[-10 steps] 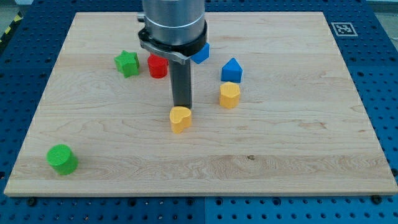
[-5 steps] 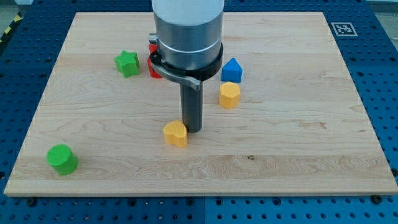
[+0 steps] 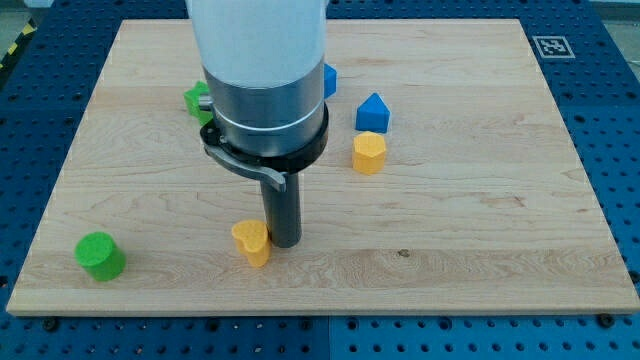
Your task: Move the yellow heart towards bottom left
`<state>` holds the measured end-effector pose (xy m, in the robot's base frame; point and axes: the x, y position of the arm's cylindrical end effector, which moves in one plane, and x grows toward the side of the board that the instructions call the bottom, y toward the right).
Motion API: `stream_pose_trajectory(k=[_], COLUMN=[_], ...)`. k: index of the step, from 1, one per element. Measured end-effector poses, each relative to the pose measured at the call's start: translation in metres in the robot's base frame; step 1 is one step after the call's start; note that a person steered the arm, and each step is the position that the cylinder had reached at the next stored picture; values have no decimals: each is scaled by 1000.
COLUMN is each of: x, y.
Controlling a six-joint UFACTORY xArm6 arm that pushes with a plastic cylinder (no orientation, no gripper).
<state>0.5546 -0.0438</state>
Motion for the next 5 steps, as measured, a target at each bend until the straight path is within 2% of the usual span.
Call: stream_pose_trajectory(k=[2,5], x=[24,38], y=[-14,-22])
